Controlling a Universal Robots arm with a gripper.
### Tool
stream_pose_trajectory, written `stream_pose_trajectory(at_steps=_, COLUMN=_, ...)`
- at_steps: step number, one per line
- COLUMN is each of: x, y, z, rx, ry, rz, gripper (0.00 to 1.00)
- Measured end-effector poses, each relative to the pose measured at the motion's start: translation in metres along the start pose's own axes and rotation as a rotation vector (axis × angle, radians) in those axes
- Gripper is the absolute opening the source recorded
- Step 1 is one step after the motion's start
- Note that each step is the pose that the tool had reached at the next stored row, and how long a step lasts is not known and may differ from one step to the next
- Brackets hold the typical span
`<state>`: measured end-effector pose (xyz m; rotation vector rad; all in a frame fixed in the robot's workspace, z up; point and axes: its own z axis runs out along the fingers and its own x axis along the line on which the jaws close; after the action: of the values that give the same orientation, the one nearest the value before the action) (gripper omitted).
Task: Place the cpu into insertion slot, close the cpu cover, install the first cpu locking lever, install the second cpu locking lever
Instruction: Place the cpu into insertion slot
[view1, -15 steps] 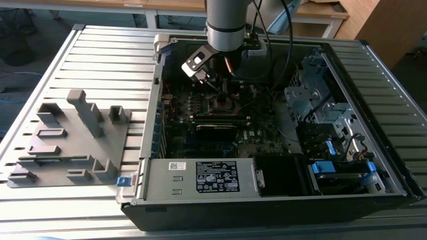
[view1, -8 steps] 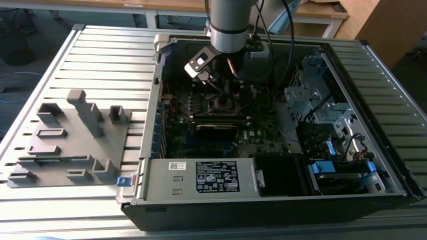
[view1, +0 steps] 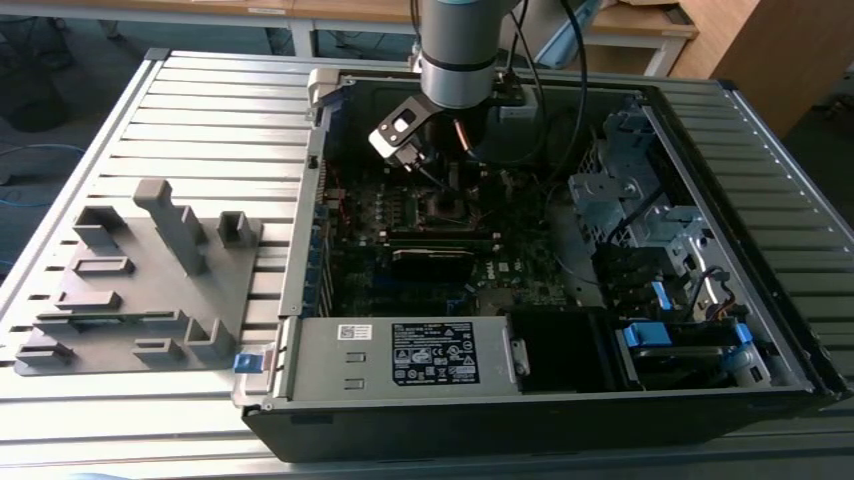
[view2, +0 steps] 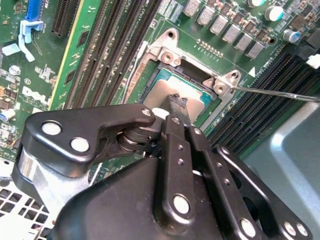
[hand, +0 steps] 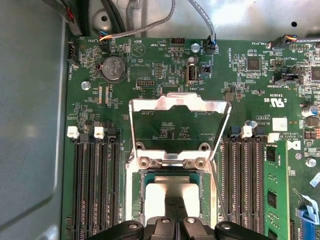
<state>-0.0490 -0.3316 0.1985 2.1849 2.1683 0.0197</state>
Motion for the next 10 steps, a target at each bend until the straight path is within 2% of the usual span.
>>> stream_pose_trajectory(at_steps=10, x=-0.0003, y=-0.0003, z=0.0014, rx=0.0006, ry=-0.0008, rz=0.0, gripper=0.11)
